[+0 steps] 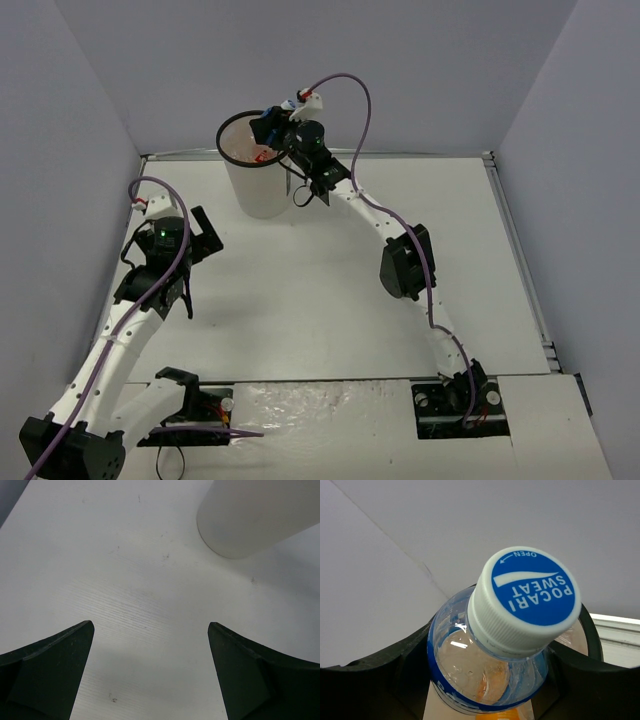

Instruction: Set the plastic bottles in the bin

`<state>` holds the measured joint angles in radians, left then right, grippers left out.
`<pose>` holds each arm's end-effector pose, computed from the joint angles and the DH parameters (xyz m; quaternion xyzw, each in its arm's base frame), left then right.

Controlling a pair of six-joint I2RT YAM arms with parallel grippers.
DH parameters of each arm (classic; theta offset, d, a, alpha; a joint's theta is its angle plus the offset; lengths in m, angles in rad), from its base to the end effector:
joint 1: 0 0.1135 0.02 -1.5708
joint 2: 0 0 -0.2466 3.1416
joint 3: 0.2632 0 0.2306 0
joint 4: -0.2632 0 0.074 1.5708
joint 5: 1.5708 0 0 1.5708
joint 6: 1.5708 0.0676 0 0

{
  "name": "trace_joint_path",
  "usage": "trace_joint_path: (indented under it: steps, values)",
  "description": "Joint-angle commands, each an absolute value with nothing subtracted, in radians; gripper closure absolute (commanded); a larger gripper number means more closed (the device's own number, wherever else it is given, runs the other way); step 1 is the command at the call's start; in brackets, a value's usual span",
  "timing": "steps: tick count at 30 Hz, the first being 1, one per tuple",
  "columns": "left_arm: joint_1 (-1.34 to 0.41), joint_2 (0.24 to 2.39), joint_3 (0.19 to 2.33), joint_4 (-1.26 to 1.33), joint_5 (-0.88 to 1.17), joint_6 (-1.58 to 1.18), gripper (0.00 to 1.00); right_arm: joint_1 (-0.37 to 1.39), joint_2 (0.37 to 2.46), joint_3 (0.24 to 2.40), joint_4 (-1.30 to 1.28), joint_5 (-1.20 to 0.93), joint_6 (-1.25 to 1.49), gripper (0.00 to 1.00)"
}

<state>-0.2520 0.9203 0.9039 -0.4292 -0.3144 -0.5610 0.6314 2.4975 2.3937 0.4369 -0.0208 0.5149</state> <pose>0.2174 -0.0344 0.3065 -0.2111 0.8126 -0.0867 0.5362 0.4663 0.3427 0.3445 -0.0422 0.5786 0.4468 0.6811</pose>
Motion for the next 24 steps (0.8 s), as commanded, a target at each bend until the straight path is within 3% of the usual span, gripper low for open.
trace_joint_path:
  steps: [1, 4, 10, 24]
  values:
    - [-0.245, 0.921, 0.951, -0.371, -0.316, -0.563, 0.03, 0.640, 2.453, 2.410, 0.340, 0.038, 0.418, 0.42]
    - [-0.245, 0.927, 0.953, -0.371, -0.314, -0.563, 0.03, 0.640, 2.448, 2.411, 0.339, 0.014, 0.398, 0.23]
    - [-0.245, 0.937, 0.957, -0.364, -0.296, -0.560, 0.03, 0.641, 2.438, 2.425, 0.319, -0.072, 0.368, 0.06]
    - [-0.245, 0.941, 0.956, -0.367, -0.299, -0.558, 0.03, 0.621, 2.264, 2.436, 0.296, -0.109, 0.198, 0.00]
